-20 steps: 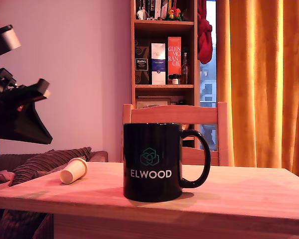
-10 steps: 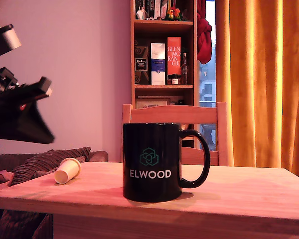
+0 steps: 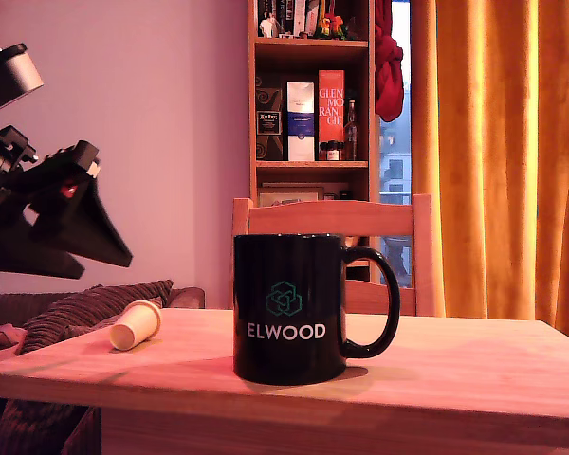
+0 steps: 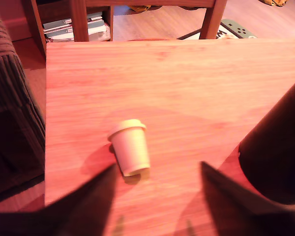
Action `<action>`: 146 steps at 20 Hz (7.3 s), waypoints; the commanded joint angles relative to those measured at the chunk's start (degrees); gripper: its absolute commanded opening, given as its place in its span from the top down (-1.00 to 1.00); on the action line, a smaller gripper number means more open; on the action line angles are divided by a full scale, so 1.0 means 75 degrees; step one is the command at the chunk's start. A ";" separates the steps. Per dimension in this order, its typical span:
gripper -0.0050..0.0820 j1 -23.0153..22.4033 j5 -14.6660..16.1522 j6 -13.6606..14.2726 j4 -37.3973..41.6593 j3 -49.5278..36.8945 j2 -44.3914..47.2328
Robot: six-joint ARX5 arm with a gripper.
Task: Pick up the coffee capsules on the table and drop them inside the coffee cup
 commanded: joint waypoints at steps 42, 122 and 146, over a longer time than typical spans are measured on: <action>-0.54 0.0035 -0.0469 0.0647 0.3969 0.0274 0.4153; 0.71 -0.2372 0.0991 0.0638 -0.0029 0.2911 0.2702; -0.11 -0.2369 0.1620 0.0796 0.0023 0.3040 0.2346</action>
